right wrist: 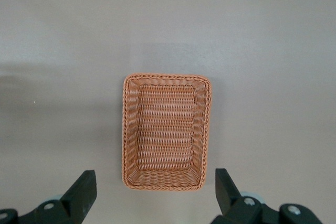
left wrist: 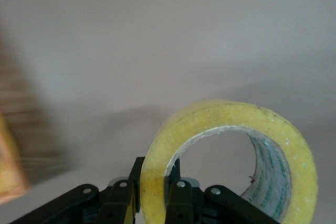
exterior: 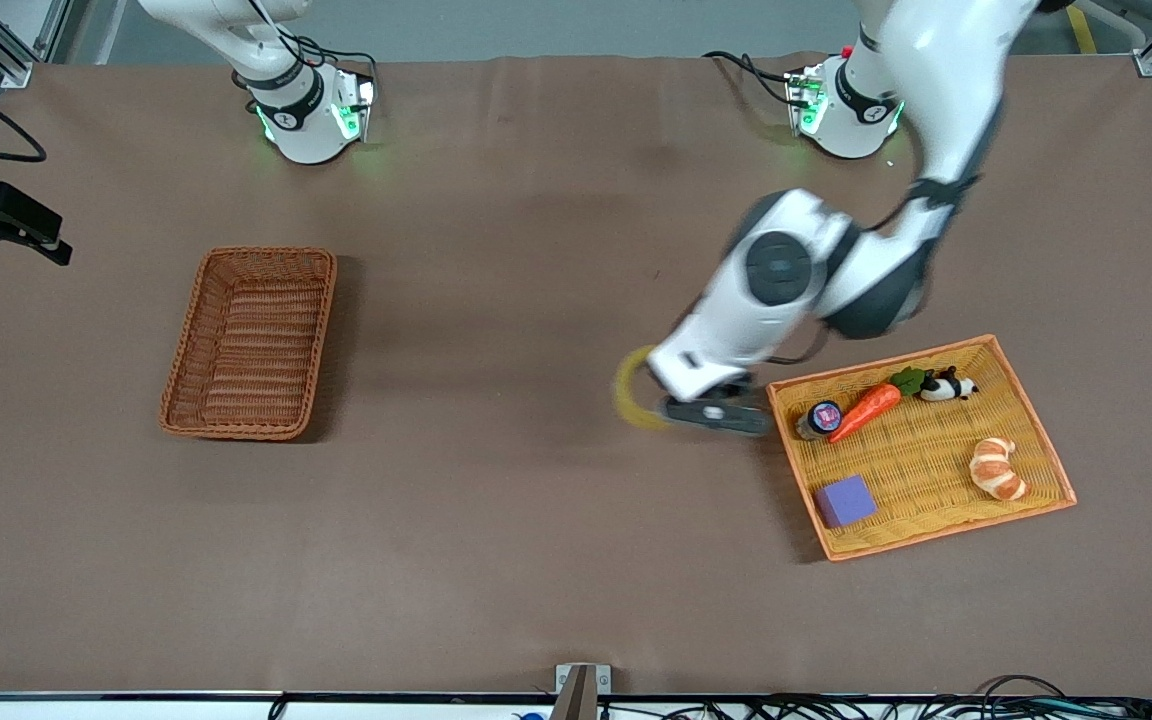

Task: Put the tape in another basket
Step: 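Lift the tape roll with the left gripper and carry it toward the basket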

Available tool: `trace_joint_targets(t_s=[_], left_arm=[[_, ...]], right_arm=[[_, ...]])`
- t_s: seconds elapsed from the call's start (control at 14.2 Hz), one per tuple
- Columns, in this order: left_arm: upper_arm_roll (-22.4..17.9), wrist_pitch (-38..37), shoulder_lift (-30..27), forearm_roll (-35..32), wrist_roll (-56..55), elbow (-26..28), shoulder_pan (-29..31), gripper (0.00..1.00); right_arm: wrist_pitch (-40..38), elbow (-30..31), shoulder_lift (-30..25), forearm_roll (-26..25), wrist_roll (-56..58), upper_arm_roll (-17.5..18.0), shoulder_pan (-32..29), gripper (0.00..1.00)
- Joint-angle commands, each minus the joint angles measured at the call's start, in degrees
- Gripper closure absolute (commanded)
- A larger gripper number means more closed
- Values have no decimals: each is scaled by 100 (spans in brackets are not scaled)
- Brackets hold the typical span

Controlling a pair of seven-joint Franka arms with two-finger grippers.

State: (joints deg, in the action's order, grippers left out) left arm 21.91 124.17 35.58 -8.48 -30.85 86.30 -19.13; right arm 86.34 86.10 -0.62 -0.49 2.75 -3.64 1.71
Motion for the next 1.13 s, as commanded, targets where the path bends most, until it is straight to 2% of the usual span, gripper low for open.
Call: trace_joint_targets(t_s=[0.0,0.14,0.28,0.42,0.57,0.64,0.71,0.78,0.85,0.92,0.99,1.06], left_arm=[[-387,-112,975,-66,-500,-1166,-966,98],[-599,-68,1301,-48,-501,-1517,-1468,99],[-627,-51,1836,-48,-510,-2132,-1838,99],[-679,229,2005,-48,-501,-2223,-2059,94],[-688,598,2242,-48,-510,-2223,-2234,84],[-767,609,2269,-57,-510,-2205,-2305,77],[-837,600,2269,-57,-519,-2162,-2323,64],[-838,600,2235,-48,-562,-2126,-2349,47],[-838,513,2165,-57,-658,-2074,-2393,22],[-846,347,2033,-101,-772,-2047,-2411,7],[-846,110,1936,-110,-808,-2047,-2376,0],[-846,-249,1787,-110,-809,-2047,-2350,0]], right_arm=[[-55,-49,10,110,32,57,-83,0],[6,-58,9,84,-11,57,-57,0],[32,-40,9,58,-29,66,-30,0],[24,4,9,58,-38,66,-30,0],[32,178,9,67,-38,74,-21,0],[102,293,18,58,-29,74,-13,0],[216,424,88,58,-38,92,14,0],[373,521,132,66,-38,92,75,0],[523,557,176,58,-38,92,101,0],[664,592,263,75,-47,101,110,0],[796,636,343,101,-47,101,137,0],[936,741,387,110,-47,101,180,0]])
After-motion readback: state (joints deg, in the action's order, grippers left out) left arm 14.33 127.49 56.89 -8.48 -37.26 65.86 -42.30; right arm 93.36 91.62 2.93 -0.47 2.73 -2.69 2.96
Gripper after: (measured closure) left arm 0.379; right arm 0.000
